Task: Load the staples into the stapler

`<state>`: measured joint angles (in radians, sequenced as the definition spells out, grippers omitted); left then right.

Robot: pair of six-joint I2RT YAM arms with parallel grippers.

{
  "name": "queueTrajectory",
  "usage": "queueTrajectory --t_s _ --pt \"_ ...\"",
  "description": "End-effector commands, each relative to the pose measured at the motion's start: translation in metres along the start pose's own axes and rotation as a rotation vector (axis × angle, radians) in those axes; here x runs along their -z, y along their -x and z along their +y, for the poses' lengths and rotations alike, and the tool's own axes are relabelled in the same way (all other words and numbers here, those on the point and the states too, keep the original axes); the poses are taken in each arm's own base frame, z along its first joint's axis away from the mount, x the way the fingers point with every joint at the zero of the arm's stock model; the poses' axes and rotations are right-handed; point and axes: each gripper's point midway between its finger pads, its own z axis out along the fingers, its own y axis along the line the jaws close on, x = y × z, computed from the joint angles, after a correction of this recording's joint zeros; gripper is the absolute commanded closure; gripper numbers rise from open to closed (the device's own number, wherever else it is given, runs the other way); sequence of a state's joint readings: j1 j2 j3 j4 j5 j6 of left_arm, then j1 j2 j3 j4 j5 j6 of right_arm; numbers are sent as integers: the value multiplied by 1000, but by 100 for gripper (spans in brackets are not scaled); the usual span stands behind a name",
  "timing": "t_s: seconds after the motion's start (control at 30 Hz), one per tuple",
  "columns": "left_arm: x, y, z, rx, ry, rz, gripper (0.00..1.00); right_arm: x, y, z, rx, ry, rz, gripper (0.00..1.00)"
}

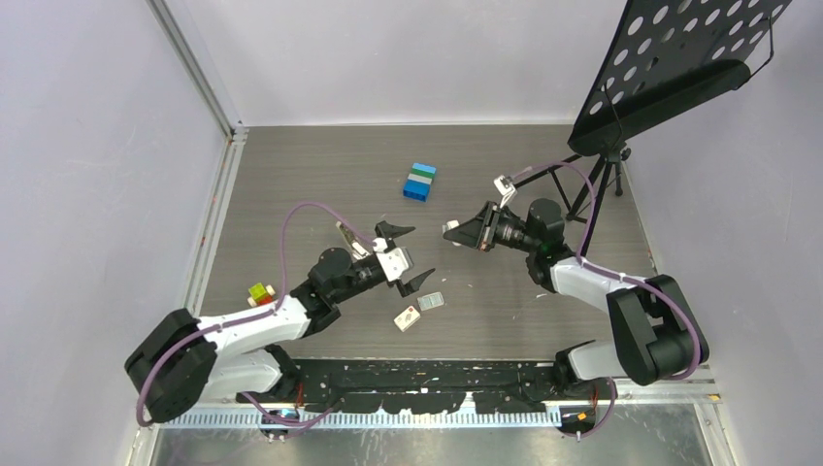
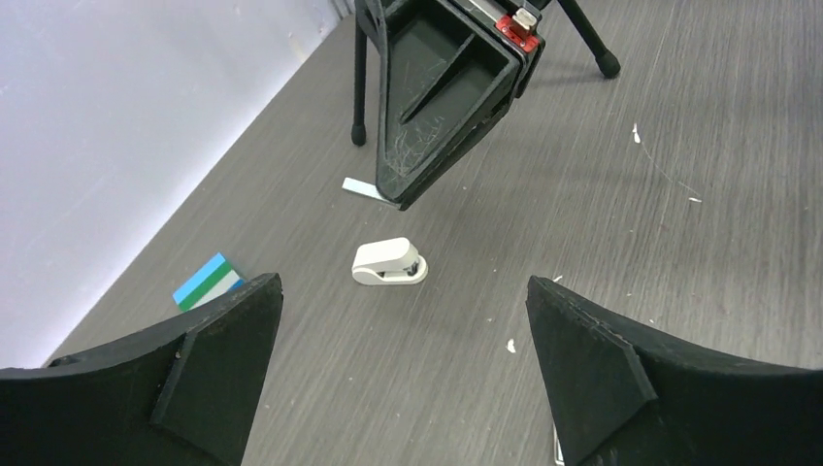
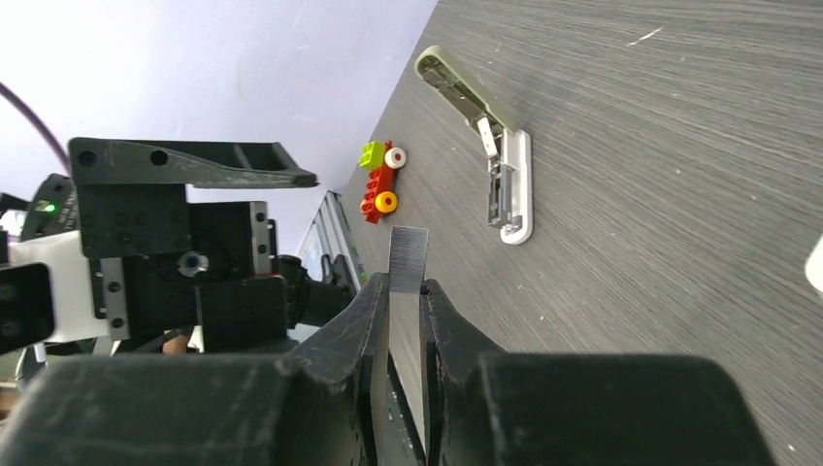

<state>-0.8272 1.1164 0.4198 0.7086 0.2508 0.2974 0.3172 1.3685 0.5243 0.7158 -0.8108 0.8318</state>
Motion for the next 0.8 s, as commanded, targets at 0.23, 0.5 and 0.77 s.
queueTrajectory --t_s 0.23,0.5,0.77 --pt "-29 42 12 -186 1 -176 14 -4 -5 28 38 124 47 81" --pt "-36 41 6 -187 -42 -180 20 -9 -19 37 53 169 110 81" --pt "-37 32 -4 -195 -105 -144 29 -8 -22 41 58 182 122 81"
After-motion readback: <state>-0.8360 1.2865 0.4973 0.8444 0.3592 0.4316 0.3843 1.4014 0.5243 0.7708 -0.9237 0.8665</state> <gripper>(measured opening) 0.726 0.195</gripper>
